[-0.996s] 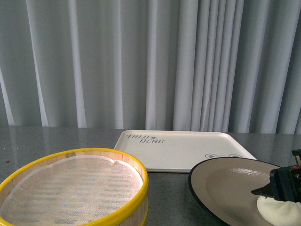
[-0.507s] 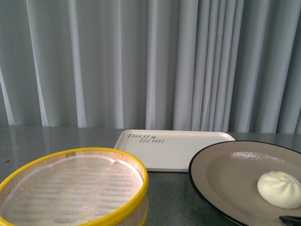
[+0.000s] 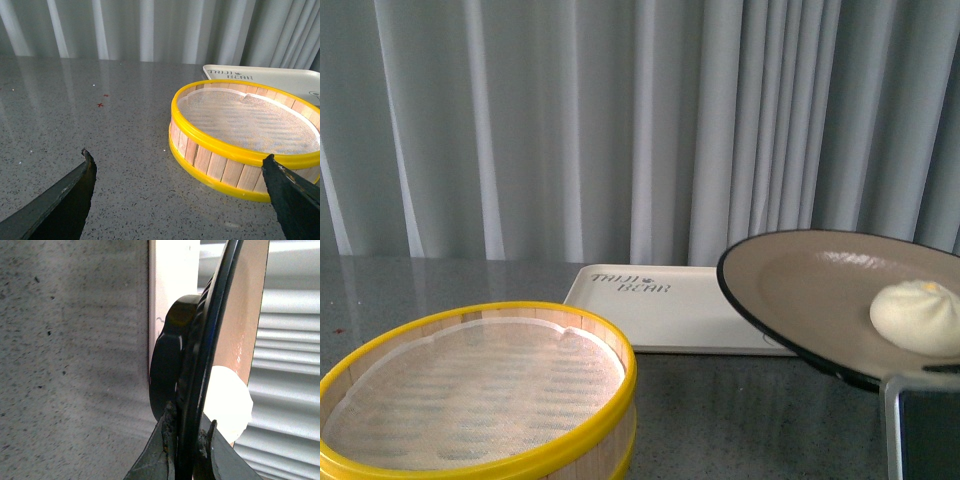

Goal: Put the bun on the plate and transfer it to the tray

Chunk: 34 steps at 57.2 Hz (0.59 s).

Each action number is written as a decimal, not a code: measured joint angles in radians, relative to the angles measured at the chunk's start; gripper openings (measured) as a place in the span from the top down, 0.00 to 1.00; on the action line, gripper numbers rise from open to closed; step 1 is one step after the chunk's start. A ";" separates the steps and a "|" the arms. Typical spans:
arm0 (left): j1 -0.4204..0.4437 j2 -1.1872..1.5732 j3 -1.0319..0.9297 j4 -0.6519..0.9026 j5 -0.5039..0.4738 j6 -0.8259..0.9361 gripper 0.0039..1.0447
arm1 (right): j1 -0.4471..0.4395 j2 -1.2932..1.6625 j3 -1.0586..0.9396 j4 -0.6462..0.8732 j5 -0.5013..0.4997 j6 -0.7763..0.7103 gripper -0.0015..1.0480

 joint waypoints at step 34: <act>0.000 0.000 0.000 0.000 0.000 0.000 0.06 | -0.195 0.305 0.405 -0.290 -0.315 -0.145 0.97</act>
